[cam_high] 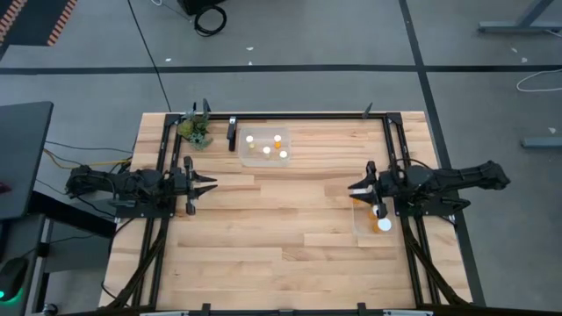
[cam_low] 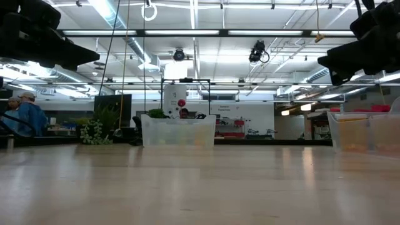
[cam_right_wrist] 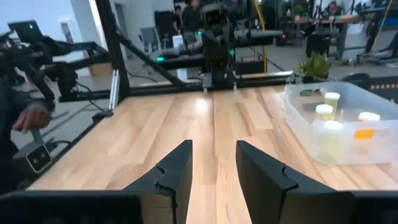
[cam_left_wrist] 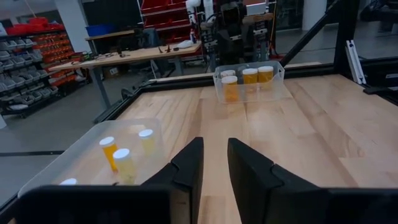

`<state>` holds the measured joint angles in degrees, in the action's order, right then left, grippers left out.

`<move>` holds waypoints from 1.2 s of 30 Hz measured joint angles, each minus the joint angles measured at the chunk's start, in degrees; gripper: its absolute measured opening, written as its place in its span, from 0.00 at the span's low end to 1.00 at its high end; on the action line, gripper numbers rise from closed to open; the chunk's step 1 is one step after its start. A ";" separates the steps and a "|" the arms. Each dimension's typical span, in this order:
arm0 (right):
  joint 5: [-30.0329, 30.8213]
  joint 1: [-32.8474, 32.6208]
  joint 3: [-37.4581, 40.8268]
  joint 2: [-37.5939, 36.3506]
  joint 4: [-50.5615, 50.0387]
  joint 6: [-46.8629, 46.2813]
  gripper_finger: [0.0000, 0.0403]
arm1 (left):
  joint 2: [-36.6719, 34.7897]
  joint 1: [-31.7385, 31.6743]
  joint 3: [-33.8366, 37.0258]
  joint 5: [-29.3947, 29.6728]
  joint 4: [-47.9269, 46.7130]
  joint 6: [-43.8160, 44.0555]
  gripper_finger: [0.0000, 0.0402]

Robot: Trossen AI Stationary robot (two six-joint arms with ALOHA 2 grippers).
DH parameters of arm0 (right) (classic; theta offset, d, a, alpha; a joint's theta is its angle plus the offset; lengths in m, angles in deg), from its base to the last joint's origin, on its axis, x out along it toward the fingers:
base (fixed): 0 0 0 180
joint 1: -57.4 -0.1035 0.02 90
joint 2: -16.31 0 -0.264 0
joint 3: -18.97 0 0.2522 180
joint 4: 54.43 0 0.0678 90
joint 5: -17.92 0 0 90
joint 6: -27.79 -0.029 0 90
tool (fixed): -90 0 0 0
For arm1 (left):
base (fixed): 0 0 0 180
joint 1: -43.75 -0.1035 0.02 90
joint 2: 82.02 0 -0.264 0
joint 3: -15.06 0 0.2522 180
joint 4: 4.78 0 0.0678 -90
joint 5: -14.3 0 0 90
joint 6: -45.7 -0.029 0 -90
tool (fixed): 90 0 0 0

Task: Pick and place medicine bottles into bin by pill shape (circle, oval)
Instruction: Return to Home Position

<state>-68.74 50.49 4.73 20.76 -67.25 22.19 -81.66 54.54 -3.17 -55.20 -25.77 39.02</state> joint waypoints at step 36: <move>-0.01 0.01 0.01 2.80 0.03 -0.41 0.32 | 0.00 0.00 0.00 -0.01 0.00 -0.01 0.22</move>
<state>-68.75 50.50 4.74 23.55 -67.22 21.79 -81.66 54.54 -3.17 -55.21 -25.77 39.01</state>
